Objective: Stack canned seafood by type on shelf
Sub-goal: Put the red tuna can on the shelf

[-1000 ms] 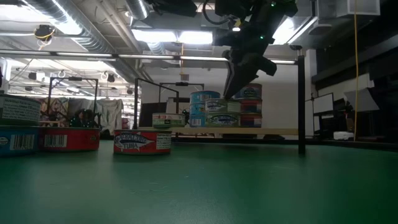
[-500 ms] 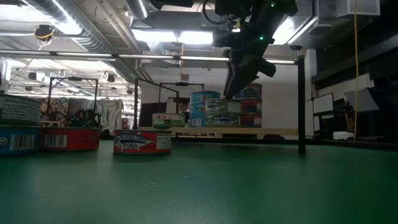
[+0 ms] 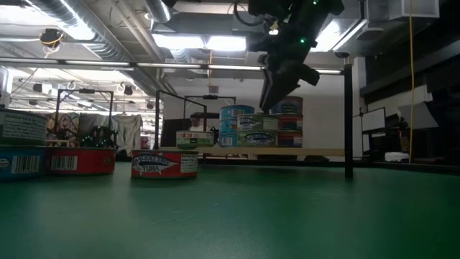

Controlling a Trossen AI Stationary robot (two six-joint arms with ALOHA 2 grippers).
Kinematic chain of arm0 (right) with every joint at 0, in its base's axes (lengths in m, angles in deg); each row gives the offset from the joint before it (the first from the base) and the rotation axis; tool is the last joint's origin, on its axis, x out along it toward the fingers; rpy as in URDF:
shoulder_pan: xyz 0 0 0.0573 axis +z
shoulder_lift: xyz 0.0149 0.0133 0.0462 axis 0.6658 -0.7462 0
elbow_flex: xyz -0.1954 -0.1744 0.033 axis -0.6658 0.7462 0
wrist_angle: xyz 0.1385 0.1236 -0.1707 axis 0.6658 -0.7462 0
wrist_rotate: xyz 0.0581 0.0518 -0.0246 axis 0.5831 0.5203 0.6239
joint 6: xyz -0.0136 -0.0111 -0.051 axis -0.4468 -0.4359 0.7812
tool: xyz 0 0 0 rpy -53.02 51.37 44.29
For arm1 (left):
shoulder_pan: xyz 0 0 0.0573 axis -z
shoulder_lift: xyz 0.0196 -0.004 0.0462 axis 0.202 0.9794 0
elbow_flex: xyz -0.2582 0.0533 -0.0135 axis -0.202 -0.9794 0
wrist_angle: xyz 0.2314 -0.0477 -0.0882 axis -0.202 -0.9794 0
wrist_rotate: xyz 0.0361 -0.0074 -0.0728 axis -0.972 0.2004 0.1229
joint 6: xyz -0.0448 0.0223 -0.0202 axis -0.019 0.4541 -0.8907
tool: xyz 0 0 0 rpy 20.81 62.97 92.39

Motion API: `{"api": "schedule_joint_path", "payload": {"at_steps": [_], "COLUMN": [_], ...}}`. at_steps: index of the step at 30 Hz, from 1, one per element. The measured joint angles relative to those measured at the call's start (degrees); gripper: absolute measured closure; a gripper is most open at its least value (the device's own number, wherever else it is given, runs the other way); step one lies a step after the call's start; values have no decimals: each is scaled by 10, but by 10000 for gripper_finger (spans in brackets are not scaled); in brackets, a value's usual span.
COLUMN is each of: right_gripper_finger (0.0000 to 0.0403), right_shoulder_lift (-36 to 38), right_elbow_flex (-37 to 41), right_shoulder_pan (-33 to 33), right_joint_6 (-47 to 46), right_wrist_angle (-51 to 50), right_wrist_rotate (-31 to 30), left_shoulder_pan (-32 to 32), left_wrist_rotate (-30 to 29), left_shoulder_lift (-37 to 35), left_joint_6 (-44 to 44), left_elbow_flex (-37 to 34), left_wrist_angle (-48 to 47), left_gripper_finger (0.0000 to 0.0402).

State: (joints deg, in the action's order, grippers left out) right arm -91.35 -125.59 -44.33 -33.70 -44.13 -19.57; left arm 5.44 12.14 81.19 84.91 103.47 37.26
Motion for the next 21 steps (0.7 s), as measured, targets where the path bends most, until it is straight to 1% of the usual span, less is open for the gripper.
{"api": "schedule_joint_path", "payload": {"at_steps": [4,7,12,16,21], "right_gripper_finger": [324,324,324,324,324], "right_shoulder_lift": [0,0,0,0,0], "right_elbow_flex": [-11,-20,-34,-55,-76], "right_shoulder_pan": [0,0,1,17,65], "right_joint_6": [0,0,0,-1,-34], "right_wrist_angle": [-1,1,-8,-55,-104], "right_wrist_rotate": [0,0,1,2,6], "left_shoulder_pan": [13,23,39,50,55], "left_wrist_rotate": [0,0,-1,-1,-1], "left_shoulder_lift": [0,0,0,5,19], "left_joint_6": [-6,-33,-75,-92,-90], "left_elbow_flex": [0,-2,-34,-67,-101], "left_wrist_angle": [-13,-23,-25,-23,-10], "left_gripper_finger": [286,286,286,286,286]}}
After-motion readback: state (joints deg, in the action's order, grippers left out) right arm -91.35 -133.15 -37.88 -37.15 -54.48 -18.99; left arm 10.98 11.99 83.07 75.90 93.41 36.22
